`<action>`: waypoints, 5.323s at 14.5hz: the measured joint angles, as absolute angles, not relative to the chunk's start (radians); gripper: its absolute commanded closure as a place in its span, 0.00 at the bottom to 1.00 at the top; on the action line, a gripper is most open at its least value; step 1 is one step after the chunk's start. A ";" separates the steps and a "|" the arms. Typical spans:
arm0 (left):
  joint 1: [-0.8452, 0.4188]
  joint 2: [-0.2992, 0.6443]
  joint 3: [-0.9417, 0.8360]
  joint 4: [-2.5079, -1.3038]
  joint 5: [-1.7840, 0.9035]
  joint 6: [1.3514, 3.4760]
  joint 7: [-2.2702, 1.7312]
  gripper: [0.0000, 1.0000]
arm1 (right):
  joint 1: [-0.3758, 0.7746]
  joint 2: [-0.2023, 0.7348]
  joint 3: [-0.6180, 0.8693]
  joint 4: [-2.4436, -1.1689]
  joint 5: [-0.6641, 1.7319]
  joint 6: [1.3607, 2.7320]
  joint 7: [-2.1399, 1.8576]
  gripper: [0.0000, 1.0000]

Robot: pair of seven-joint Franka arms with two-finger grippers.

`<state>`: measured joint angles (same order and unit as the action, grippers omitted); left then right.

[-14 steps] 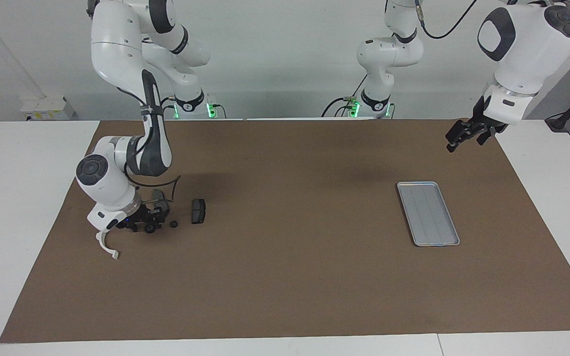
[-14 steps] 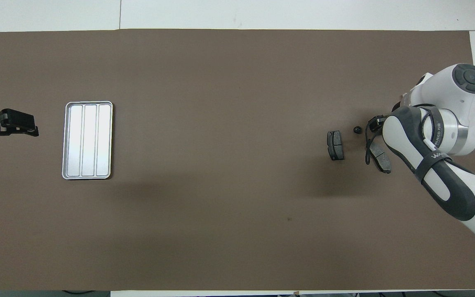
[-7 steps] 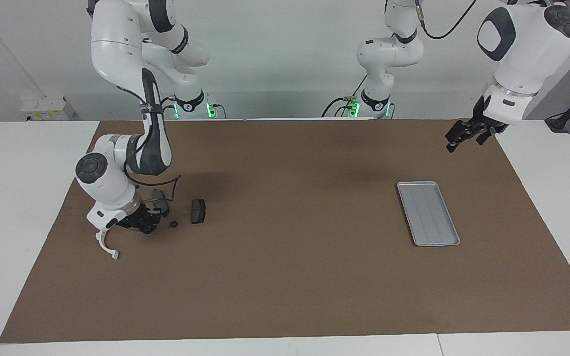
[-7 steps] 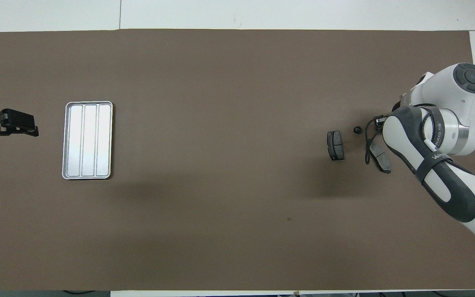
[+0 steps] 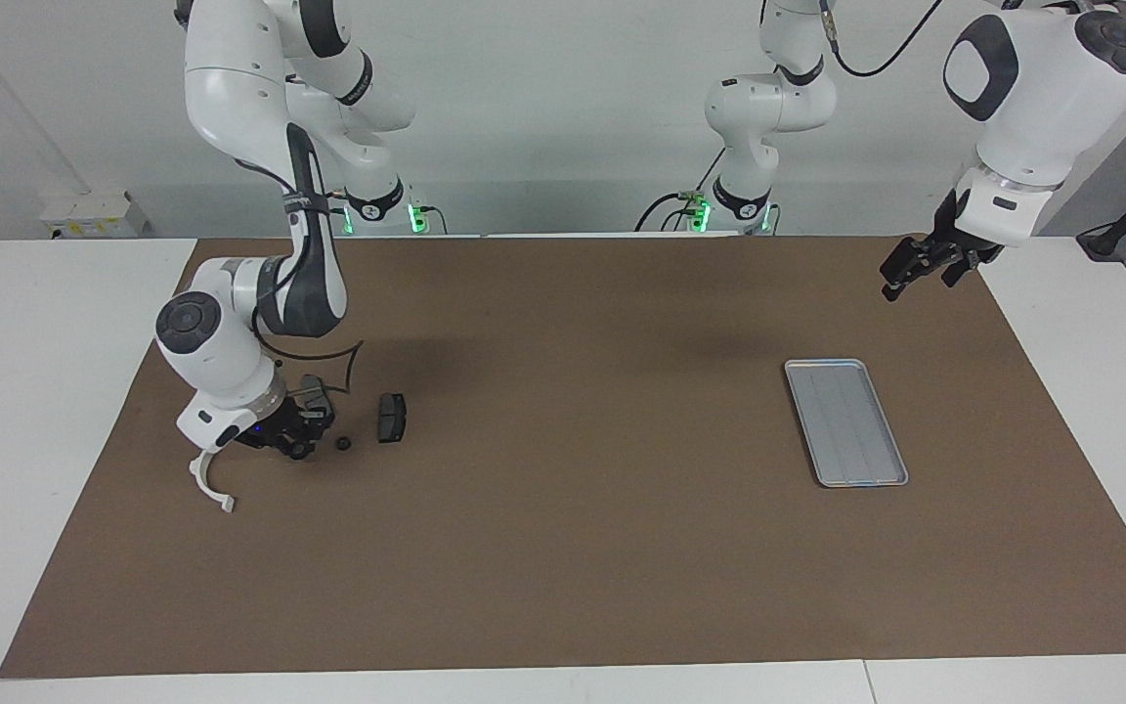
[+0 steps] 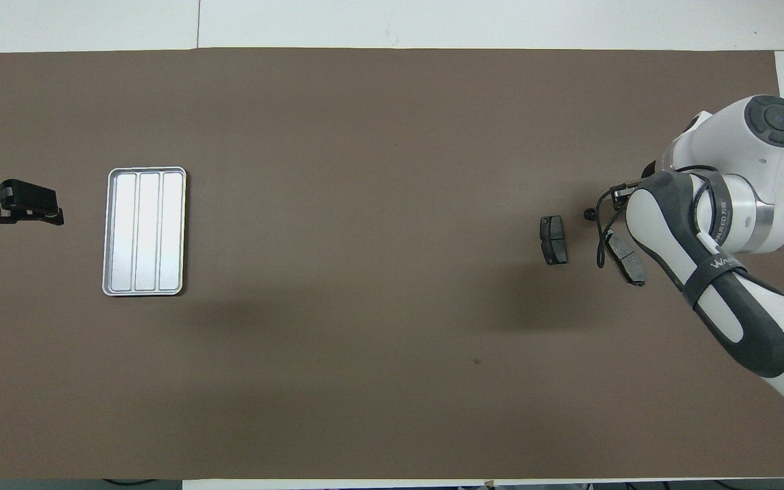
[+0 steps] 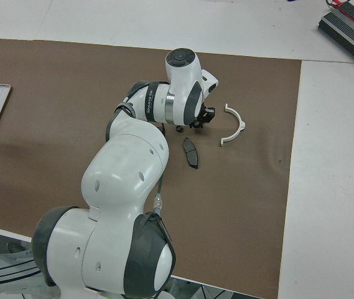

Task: Pick bearing gear from pile to tray
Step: 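Lift the gear with the right gripper and carry it toward the table center, then set the gear down with the right gripper while the left gripper approaches, then grasp the gear on the table with the left gripper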

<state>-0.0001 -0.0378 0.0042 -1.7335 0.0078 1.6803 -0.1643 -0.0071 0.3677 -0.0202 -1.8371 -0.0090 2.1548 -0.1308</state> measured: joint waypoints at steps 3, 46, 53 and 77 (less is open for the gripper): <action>0.000 -0.038 0.004 -1.734 0.008 1.680 -0.164 0.00 | 0.052 0.298 -0.018 -1.778 -0.009 2.065 -0.074 1.00; 0.000 -0.038 0.004 -1.734 0.008 1.680 -0.164 0.00 | 0.636 0.408 -0.005 -1.885 -0.007 2.338 0.475 1.00; 0.000 -0.038 0.004 -1.734 0.008 1.680 -0.164 0.00 | 0.635 0.410 -0.005 -1.902 -0.007 2.364 0.475 0.00; -0.356 0.150 -0.022 -1.761 -0.006 1.901 -0.689 0.00 | 0.158 0.341 -0.017 -1.855 0.020 2.166 -0.111 0.00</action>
